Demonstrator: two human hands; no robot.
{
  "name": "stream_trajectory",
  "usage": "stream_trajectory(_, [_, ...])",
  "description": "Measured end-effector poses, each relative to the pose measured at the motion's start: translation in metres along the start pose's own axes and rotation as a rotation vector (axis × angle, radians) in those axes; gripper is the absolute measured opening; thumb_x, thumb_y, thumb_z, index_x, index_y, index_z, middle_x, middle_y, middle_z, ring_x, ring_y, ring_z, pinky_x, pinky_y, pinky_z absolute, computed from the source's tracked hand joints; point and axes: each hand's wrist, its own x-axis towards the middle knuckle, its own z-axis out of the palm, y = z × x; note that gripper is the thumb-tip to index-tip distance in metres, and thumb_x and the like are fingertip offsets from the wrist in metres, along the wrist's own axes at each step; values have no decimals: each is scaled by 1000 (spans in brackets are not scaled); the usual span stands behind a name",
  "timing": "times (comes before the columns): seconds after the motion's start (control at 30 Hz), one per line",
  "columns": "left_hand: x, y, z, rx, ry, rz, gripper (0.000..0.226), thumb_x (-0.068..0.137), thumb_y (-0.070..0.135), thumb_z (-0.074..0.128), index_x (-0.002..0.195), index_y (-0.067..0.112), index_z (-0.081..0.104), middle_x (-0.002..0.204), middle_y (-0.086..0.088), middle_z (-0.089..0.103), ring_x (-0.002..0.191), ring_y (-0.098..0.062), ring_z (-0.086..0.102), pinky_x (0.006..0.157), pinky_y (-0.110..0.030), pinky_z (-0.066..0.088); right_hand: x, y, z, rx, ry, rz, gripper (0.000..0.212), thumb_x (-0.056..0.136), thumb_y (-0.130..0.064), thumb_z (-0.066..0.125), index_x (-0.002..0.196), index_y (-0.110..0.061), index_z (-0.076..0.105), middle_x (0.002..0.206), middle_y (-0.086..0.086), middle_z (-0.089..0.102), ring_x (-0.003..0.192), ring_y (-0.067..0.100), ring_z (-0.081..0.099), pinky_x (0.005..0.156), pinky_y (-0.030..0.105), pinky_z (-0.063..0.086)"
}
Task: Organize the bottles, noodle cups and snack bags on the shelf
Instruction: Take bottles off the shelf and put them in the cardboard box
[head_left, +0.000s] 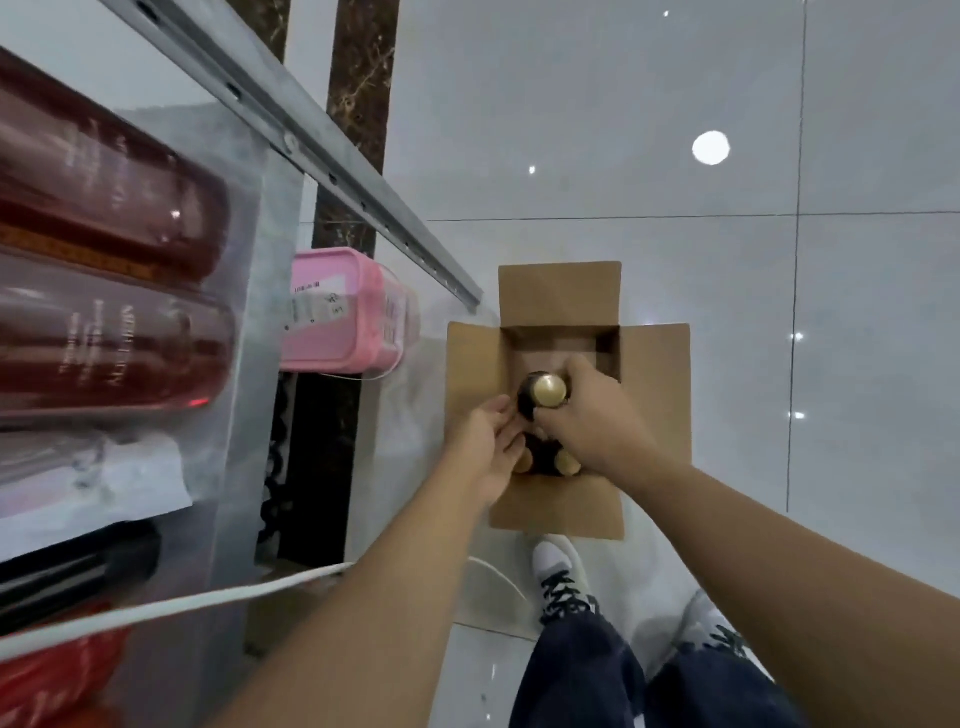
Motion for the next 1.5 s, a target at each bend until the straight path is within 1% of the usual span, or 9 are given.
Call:
stream_trajectory(0.07, [19, -2, -6, -43, -37, -6, 30, 105, 9, 39, 128, 1, 57, 121, -11, 63, 114, -23, 59, 112, -36, 35, 23, 7, 20, -41, -36, -3, 29, 85, -21, 69, 107, -17, 50, 99, 4, 64, 88, 24, 63, 78, 44, 56])
stream_trajectory(0.17, [45, 0, -15, -80, -36, -4, 40, 107, 15, 38, 144, 0, 46, 145, -14, 52, 137, -28, 47, 120, -41, 30, 53, 13, 45, -142, -98, -35, 26, 88, -25, 66, 104, -17, 47, 98, 5, 63, 89, 26, 63, 79, 45, 56])
stream_trajectory(0.43, [66, 6, -20, 25, -72, -24, 48, 107, 28, 41, 149, 4, 40, 151, -11, 46, 144, -27, 39, 121, -40, 28, 97, 32, 93, -299, -209, 34, 20, 93, -15, 57, 112, -8, 51, 107, 13, 66, 98, 32, 64, 84, 45, 56])
stream_trajectory(0.63, [69, 3, -18, 31, -45, 11, 44, 105, 23, 47, 144, 3, 47, 146, -13, 53, 139, -27, 46, 120, -45, 32, 101, 31, 91, -132, -248, 118, 28, 95, -11, 52, 121, -10, 60, 115, 11, 66, 105, 28, 63, 77, 33, 48])
stream_trajectory(0.87, [34, 6, -1, 38, 11, 40, 39, 106, 21, 48, 142, 6, 50, 142, -11, 55, 134, -27, 50, 117, -41, 36, 68, 19, 55, 158, -154, 150, 42, 99, -16, 51, 141, -14, 54, 132, 10, 63, 111, 24, 62, 89, 33, 52])
stream_trajectory(1.07, [-38, 17, 25, 33, -28, 125, 40, 107, 21, 43, 146, 13, 46, 145, -4, 54, 131, -24, 52, 103, -35, 41, 16, -6, -12, 250, -19, 103, 41, 97, -18, 54, 138, -12, 56, 135, 7, 61, 118, 22, 60, 102, 39, 51])
stream_trajectory(1.17, [-94, 31, 43, 102, -30, 269, 31, 107, 21, 44, 135, 17, 58, 133, 0, 63, 109, -15, 61, 86, -28, 48, -25, -36, -63, 350, 41, 41, 35, 96, -24, 60, 131, -19, 62, 126, 4, 66, 113, 18, 62, 103, 41, 51])
stream_trajectory(1.33, [-239, 68, 78, 211, -99, 625, 26, 104, 15, 49, 115, 31, 67, 126, 8, 67, 122, -8, 59, 108, -29, 43, -147, -115, -173, 559, 150, -165, 37, 92, -29, 69, 128, -32, 63, 125, -6, 67, 118, 8, 62, 106, 38, 49])
stream_trajectory(1.5, [-430, 88, 88, 250, -233, 841, 32, 104, 18, 53, 133, 28, 59, 133, 16, 63, 122, 8, 55, 105, -19, 44, -307, -192, -261, 660, 263, -326, 38, 90, -32, 73, 125, -39, 62, 119, -10, 71, 114, 7, 65, 104, 41, 50])
